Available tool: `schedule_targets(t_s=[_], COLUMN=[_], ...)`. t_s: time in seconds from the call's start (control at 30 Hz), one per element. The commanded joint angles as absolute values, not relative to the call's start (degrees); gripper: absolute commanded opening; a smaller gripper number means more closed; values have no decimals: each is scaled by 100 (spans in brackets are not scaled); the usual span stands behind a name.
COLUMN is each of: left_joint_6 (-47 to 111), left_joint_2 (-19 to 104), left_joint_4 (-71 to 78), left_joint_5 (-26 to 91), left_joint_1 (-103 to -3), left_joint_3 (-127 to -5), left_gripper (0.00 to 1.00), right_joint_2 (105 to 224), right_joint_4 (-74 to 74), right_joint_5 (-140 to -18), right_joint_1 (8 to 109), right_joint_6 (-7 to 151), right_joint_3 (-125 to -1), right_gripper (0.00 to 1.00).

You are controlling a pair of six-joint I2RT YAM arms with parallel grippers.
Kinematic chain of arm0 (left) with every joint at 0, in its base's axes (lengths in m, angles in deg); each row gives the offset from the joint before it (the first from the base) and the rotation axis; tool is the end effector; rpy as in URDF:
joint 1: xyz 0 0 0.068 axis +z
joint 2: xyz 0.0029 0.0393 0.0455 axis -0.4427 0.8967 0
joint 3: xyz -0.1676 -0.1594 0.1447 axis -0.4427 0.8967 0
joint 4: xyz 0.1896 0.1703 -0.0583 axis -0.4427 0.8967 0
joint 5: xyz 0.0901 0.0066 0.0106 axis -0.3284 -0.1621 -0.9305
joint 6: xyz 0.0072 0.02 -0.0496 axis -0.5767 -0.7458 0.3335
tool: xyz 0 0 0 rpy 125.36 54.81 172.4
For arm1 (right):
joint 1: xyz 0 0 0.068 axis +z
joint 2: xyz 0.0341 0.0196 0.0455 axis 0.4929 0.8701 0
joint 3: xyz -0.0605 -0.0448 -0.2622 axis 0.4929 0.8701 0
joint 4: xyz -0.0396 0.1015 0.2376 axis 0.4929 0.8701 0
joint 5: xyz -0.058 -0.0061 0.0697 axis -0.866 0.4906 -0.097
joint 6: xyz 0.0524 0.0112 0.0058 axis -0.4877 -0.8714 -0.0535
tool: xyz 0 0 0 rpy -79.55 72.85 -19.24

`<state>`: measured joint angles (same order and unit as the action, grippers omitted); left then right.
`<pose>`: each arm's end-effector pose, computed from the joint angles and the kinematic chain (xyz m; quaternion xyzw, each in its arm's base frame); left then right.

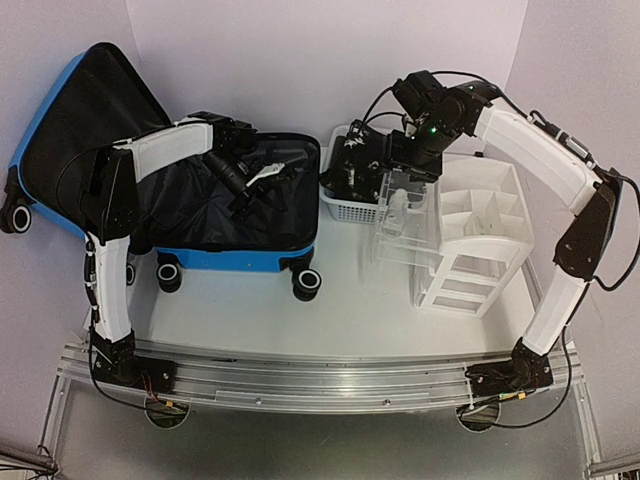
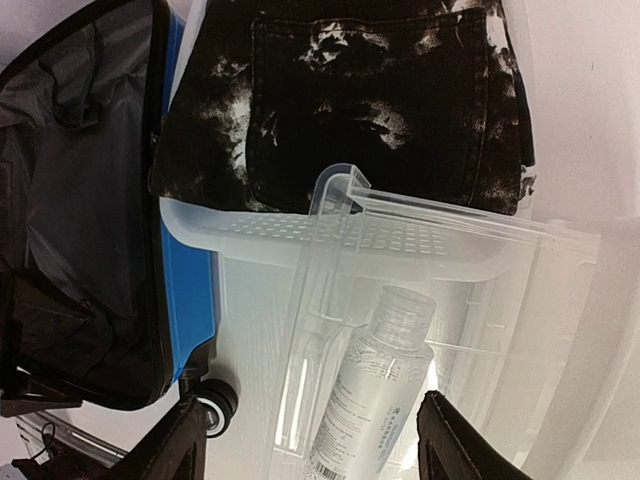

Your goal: Open, take out, and arrange the luggage

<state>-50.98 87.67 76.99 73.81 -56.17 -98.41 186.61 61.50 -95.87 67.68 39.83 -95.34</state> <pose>0.3432 -0.2284 0.2314 0.7088 0.5681 -0.3839 0.1656 0.3016 0.2298 0.3579 0.0280 0.9562 0.1166 0.2668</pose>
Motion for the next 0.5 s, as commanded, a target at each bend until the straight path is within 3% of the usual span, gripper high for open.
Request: schedule_targets(t_s=[0.0, 0.13, 0.23, 0.37, 0.47], left_joint_6=[-6308, -4376, -2843, -2802, -3589], left_joint_2=[8834, 8695, 8499, 8696, 8665], left_joint_4=[9536, 7473, 5425, 4969, 5024], left_joint_5=[8153, 7684, 6444, 5579, 5709], left_joint_1=[-5509, -5466, -5485, -5545, -5608], left_joint_3=[-10722, -10373, -9509, -9321, -9024], left_gripper=[84, 82, 82, 87, 99], right_joint_2=[18627, 18728, 18707, 18655, 18666], right_joint_4=[6197, 6199, 6202, 6202, 6197], right_joint_5=[-9439, -9388, -9408, -9413, -9379], right_joint_1=[6742, 6741, 6741, 6742, 6742], right_joint_6=[4084, 4132, 4153, 4139, 4111], right_joint_3=[-9604, -9708, -9702, -9631, -9589], right_gripper=[64, 64, 64, 64, 64])
